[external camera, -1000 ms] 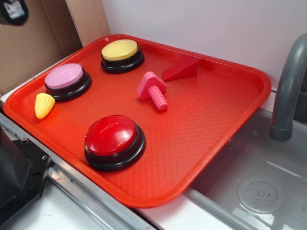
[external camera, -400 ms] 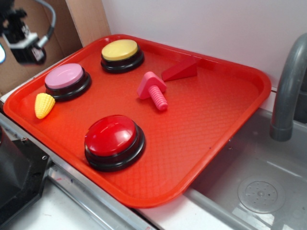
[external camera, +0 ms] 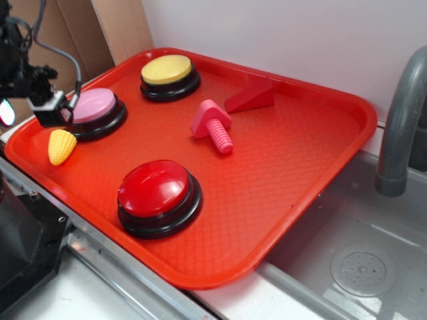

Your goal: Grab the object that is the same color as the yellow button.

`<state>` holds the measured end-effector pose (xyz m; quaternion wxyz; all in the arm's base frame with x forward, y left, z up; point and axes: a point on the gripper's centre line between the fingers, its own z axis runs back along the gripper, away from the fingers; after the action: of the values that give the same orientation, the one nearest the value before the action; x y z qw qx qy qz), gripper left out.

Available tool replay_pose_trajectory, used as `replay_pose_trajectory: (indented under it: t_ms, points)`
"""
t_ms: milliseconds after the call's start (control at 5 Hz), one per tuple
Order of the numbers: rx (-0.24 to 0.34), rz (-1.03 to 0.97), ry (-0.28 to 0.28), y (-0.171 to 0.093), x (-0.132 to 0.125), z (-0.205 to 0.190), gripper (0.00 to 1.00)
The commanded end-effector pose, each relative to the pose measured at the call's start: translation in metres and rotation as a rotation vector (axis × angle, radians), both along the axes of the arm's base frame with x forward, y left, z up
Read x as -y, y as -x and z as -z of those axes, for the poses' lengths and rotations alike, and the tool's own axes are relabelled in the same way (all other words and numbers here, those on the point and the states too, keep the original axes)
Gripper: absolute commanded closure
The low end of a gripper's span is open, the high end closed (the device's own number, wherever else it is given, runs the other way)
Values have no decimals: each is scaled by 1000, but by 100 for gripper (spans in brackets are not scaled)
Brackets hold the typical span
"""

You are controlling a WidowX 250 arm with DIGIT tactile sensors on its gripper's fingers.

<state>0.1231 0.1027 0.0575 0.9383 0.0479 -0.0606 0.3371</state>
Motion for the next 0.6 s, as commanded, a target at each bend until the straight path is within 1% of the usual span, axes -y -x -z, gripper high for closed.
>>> replay_pose_trajectory:
  t_ms: [0,200,400]
  points:
    - [35,39,-28,-14,-12,37,0]
    - [58,87,-9,-20,-5,42,0]
    - [71,106,-12,-20,-2,42,40]
